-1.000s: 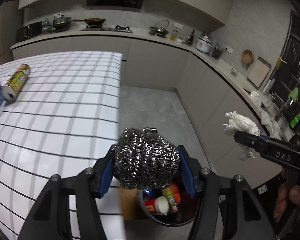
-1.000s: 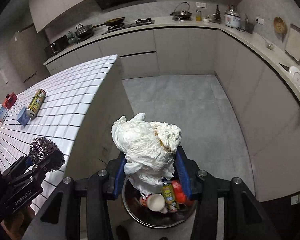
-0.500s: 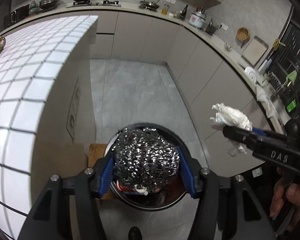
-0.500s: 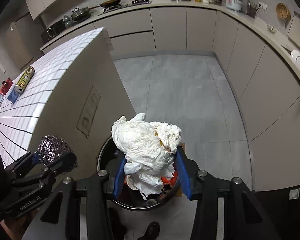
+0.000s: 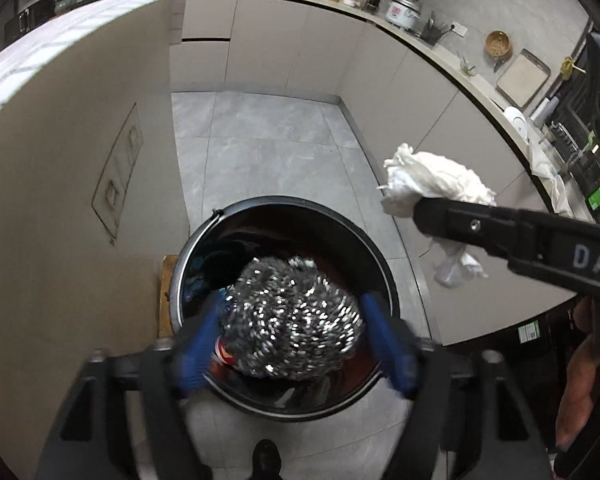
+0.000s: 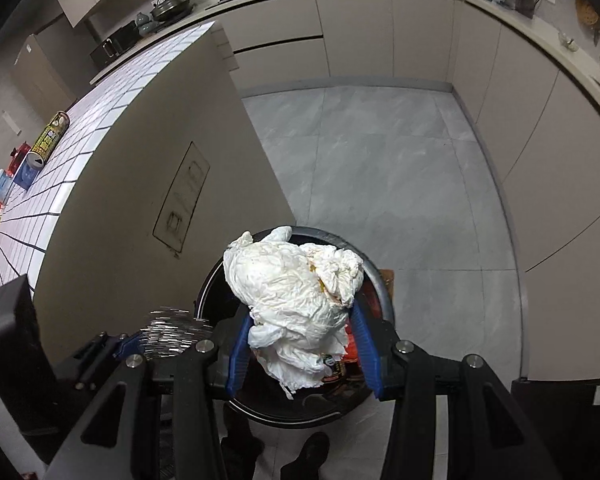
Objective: Collect trash
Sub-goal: 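Open both tools over the bin, dropping scrubber and tissue inside, then move both open tools back over the island toward the bowl and can, then grasp the blue-patterned bowl with left tool while right tool grasps the coconut can, then lift the bowl and coconut can and carry them over the bin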
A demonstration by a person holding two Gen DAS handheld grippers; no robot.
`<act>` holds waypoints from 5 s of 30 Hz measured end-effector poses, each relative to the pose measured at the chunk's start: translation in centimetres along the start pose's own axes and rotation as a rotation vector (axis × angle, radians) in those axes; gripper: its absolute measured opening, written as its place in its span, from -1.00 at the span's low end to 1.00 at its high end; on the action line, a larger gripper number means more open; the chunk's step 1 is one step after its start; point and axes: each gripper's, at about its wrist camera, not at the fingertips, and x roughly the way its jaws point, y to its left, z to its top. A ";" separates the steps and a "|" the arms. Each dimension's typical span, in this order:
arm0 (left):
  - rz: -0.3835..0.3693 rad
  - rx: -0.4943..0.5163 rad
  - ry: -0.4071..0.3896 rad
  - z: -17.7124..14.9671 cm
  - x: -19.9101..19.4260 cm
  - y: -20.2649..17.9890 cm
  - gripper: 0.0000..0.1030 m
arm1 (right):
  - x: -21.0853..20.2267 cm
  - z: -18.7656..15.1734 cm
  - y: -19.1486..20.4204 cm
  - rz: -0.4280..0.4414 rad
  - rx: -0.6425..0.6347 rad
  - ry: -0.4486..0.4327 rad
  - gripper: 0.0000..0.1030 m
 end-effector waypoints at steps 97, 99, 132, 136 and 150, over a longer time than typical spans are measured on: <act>0.323 -0.281 -0.263 15.8 -15.2 48.9 0.57 | 12.4 24.2 48.6 0.186 -0.168 -0.106 0.76; 0.324 -0.284 -0.265 16.0 -15.3 49.3 0.53 | 13.3 24.6 49.3 0.191 -0.174 -0.088 0.61; 0.223 -0.151 -0.323 15.2 -17.5 40.3 0.49 | 6.9 20.9 41.5 0.181 -0.123 -0.095 0.07; 0.199 -0.103 -0.320 14.1 -17.8 36.4 0.49 | 4.5 18.7 38.5 0.167 -0.119 -0.106 0.07; 0.101 -0.004 -0.277 11.5 -16.2 23.6 0.49 | -2.9 12.4 24.9 0.108 -0.009 -0.141 0.07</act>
